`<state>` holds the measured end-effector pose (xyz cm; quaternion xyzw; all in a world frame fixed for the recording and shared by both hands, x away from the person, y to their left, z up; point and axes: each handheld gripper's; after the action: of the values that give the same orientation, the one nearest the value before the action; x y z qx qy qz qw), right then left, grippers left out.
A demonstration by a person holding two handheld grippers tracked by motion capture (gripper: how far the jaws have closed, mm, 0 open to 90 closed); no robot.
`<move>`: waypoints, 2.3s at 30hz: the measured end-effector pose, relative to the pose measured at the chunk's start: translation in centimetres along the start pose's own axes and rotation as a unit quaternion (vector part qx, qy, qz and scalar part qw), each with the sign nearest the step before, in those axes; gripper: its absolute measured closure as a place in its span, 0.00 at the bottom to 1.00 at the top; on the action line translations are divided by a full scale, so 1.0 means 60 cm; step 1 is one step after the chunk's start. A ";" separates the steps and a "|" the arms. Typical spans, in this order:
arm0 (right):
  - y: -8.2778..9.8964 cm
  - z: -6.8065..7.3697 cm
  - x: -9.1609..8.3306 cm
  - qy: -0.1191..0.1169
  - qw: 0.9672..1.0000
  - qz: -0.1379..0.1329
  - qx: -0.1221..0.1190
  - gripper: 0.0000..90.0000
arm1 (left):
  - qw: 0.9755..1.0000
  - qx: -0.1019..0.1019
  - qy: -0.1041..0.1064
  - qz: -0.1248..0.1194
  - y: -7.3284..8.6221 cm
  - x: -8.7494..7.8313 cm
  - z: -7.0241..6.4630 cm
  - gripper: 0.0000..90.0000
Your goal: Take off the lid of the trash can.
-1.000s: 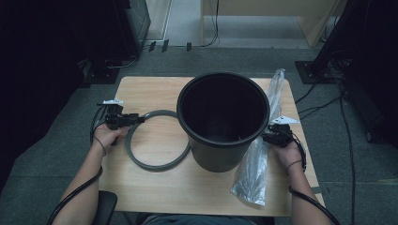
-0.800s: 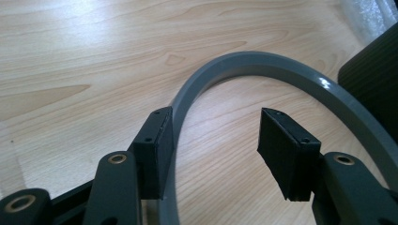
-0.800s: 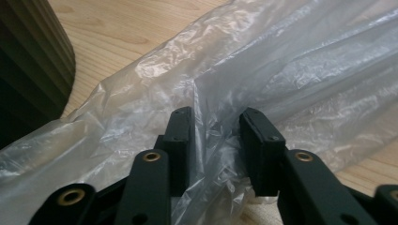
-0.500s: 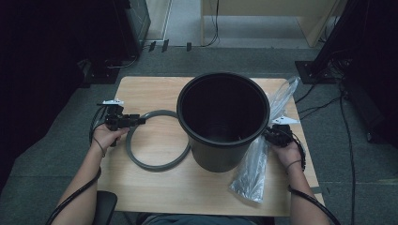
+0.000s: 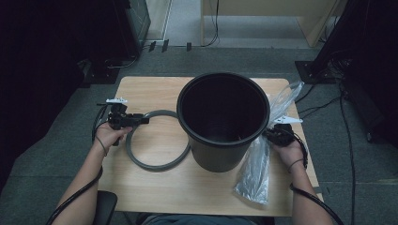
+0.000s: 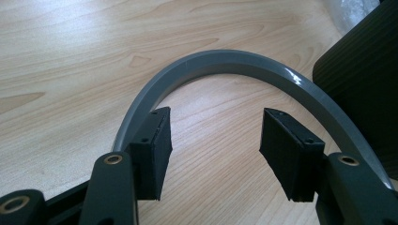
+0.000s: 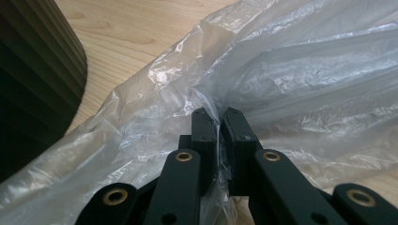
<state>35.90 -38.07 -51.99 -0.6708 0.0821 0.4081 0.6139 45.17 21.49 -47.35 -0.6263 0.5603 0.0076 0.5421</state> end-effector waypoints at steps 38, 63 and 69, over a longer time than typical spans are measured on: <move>-0.065 0.006 -0.060 -0.083 0.996 -0.015 0.039 0.97 | 0.999 0.030 0.041 0.015 -0.026 0.011 -0.054 0.46; -0.095 0.011 -0.105 -0.099 0.993 -0.042 0.041 0.97 | 0.997 0.049 0.062 0.012 -0.049 0.017 -0.110 0.44; -0.101 0.013 -0.114 -0.107 0.992 -0.044 0.042 0.97 | 0.996 0.062 0.067 0.019 -0.055 0.021 -0.129 0.43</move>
<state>34.83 -38.64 -42.91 -0.6003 0.0032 0.4459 0.6639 43.36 14.58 -42.70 -0.5797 0.6065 -0.0591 0.5410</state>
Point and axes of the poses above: each handheld gripper's, and its own axes: x roughly forward along the jaws, y roughly out of its underside, z roughly to its left, and after that the axes turned 3 degrees about -x, right-handed
